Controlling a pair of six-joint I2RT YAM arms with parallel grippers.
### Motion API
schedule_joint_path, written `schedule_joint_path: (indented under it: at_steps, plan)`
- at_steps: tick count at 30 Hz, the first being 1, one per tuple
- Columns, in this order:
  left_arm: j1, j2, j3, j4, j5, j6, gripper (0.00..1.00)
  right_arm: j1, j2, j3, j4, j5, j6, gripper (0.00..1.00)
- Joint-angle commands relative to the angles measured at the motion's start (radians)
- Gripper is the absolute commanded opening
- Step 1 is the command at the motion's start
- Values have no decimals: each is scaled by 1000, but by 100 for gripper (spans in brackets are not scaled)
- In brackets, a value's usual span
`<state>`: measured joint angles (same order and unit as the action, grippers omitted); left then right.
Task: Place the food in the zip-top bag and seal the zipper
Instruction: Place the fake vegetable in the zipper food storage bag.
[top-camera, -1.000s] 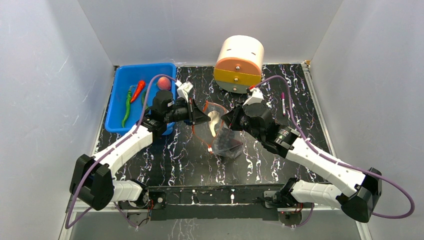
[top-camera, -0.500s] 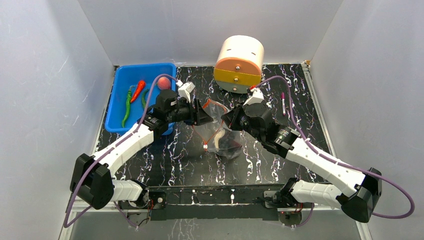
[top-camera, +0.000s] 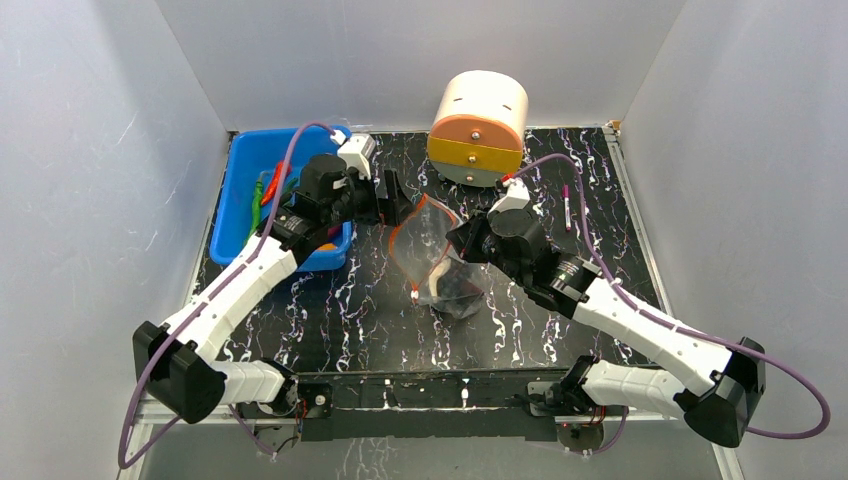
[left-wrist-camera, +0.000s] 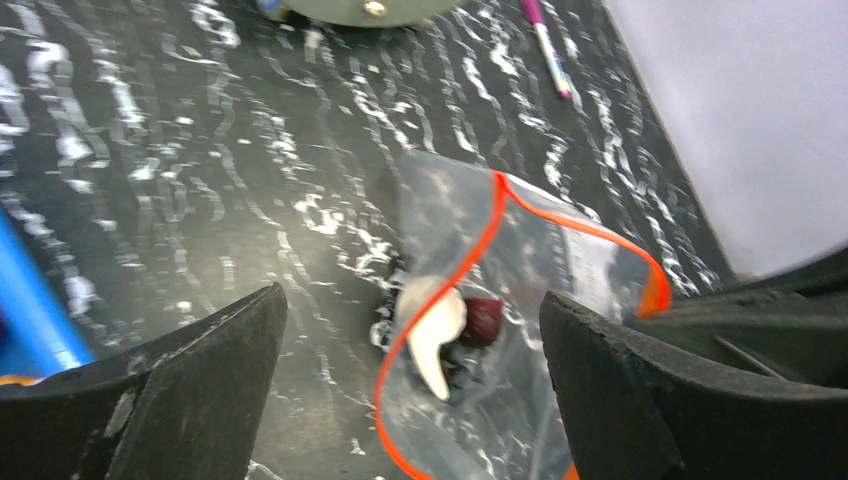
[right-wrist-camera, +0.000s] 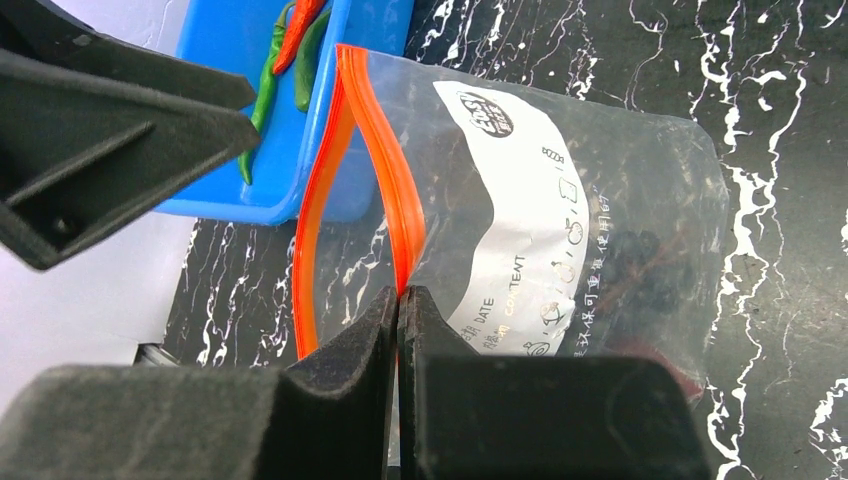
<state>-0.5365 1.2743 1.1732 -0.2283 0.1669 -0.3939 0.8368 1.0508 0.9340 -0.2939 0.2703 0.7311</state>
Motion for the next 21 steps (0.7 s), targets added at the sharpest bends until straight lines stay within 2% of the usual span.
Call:
schedule_joint_path:
  at_steps: [1,8,17,21]
  plan:
    - [38,14,71,-118,-213,58,98,-1,-55,-7,33,41,-36,0]
    - [268,102,108,-96,-139,-5,96,-1,-84,-21,16,34,-50,0]
    - [424,276,156,32,-194,-48,81,-1,-97,13,-12,58,-84,0]
    - [491,386,203,100,-158,-105,75,-1,-85,35,-23,71,-95,0]
